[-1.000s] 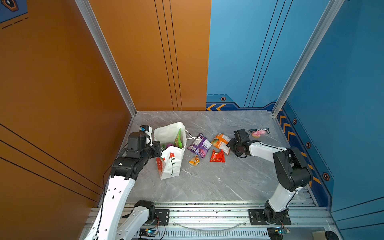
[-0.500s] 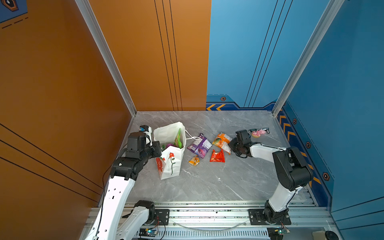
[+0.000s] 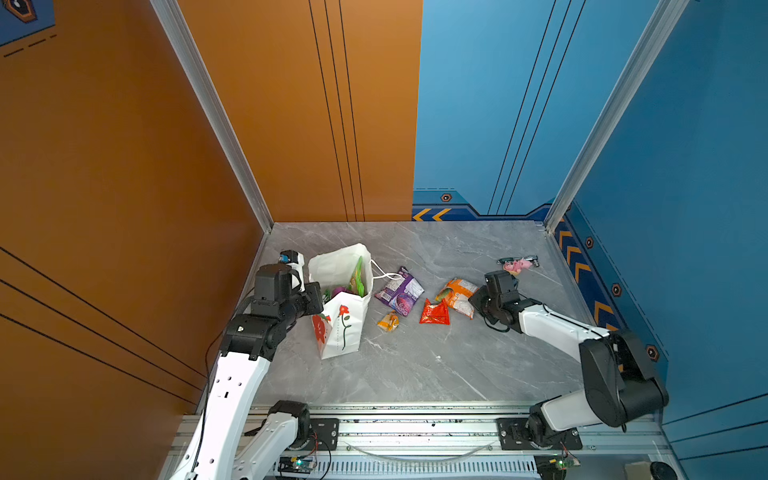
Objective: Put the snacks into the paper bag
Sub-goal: 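Lower the right gripper and close it on the orange bag's edge, then lift the orange Fox's bag and carry it toward the paper bag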
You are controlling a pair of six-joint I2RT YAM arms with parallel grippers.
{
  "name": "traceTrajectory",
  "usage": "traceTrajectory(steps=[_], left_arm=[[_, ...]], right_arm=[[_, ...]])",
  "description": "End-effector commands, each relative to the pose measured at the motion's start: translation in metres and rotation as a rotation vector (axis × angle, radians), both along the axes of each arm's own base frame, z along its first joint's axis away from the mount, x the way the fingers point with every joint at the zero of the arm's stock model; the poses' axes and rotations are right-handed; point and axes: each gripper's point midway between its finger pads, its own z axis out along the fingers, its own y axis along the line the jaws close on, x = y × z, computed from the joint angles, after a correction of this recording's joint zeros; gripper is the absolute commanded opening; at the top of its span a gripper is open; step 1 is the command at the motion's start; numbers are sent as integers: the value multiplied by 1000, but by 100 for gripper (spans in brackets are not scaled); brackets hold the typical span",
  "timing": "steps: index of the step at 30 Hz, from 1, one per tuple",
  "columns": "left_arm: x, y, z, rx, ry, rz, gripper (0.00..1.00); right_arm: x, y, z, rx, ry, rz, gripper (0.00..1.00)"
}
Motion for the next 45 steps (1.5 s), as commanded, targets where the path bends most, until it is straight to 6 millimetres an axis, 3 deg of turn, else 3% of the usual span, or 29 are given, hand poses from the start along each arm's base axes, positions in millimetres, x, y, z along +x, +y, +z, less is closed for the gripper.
traceTrajectory(steps=[1, 8, 20, 37, 39, 45], left_arm=[[7, 0, 12, -12, -62, -7, 0], [10, -12, 9, -58, -44, -54, 0], [11, -20, 11, -96, -47, -87, 0], [8, -34, 22, -134, -84, -157, 0], [5, -35, 13, -126, -69, -160, 0], [-3, -50, 22, -135, -103, -239, 0]], right_arm=[[-29, -16, 0, -95, 18, 31, 0], [-58, -33, 18, -197, 11, 88, 0], [-79, -40, 47, -304, -17, 123, 0], [-84, -34, 79, -368, -71, 155, 0], [-85, -35, 84, -378, -72, 157, 0], [-80, -33, 117, -426, -112, 172, 0]])
